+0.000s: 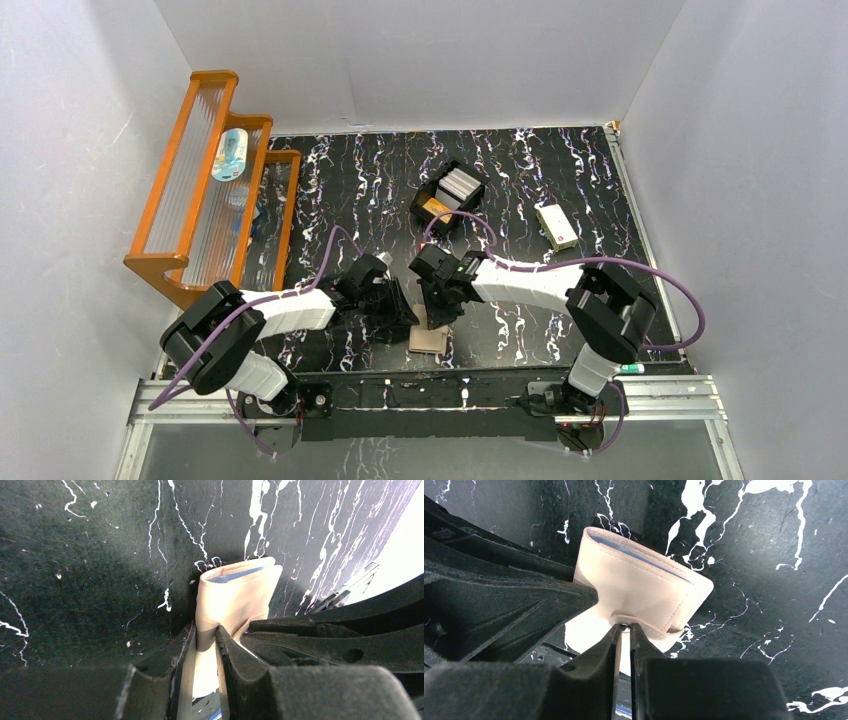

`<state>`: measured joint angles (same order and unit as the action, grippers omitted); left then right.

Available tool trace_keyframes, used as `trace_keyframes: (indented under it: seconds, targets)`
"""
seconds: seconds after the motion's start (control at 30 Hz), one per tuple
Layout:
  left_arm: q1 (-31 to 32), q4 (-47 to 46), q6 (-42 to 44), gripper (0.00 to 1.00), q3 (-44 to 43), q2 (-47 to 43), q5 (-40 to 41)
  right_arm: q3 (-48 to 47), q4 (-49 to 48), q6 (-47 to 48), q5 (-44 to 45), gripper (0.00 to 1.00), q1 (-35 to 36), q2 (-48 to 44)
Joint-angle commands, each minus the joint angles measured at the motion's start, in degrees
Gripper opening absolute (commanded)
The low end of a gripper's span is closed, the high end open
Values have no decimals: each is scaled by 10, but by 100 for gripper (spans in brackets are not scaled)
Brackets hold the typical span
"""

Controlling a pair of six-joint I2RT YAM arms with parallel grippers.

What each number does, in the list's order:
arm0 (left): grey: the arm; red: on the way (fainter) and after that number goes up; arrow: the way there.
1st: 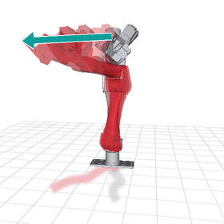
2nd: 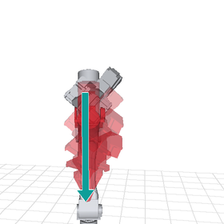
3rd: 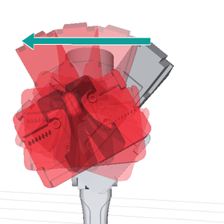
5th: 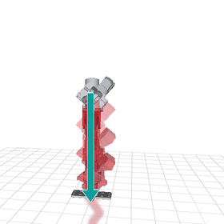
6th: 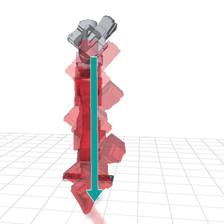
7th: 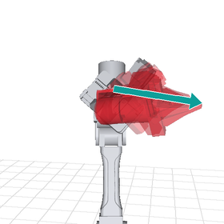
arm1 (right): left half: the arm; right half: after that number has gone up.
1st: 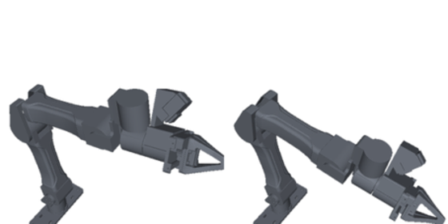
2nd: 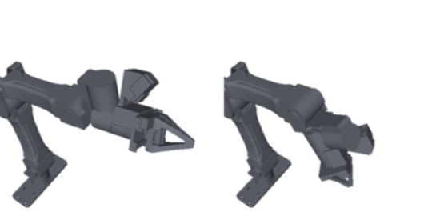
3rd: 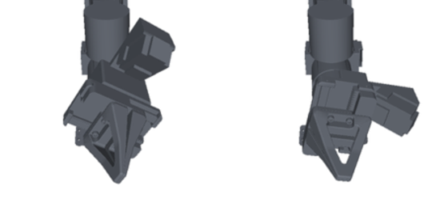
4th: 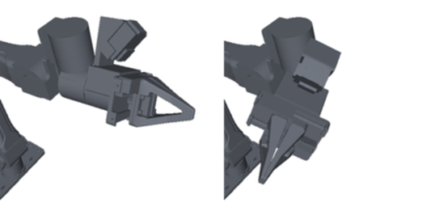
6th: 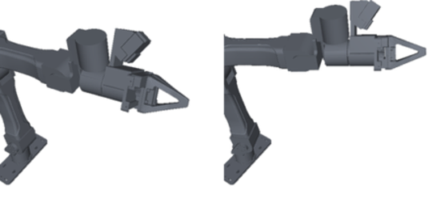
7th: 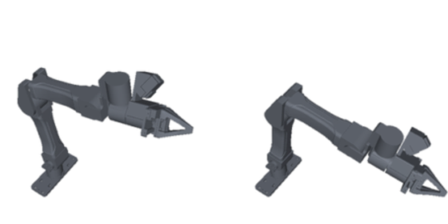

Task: Put the credit cards into the card holder
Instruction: Close the card holder at the center of the board.

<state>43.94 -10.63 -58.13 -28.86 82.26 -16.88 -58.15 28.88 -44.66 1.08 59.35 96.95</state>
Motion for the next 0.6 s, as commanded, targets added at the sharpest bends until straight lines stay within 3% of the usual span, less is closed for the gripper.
trace_keyframes:
  seconds: [0.0,0.23,0.57]
  targets:
    - [12,21,-1,18,8,-20,-31,48,-2,36,23,19,7,100]
    - [12,49,-3,20,-6,-64,-8,-45,74,35,57,25,6,-40]
    - [11,49,-3,25,-11,-61,-9,1,40,0,64,27,14,-93]
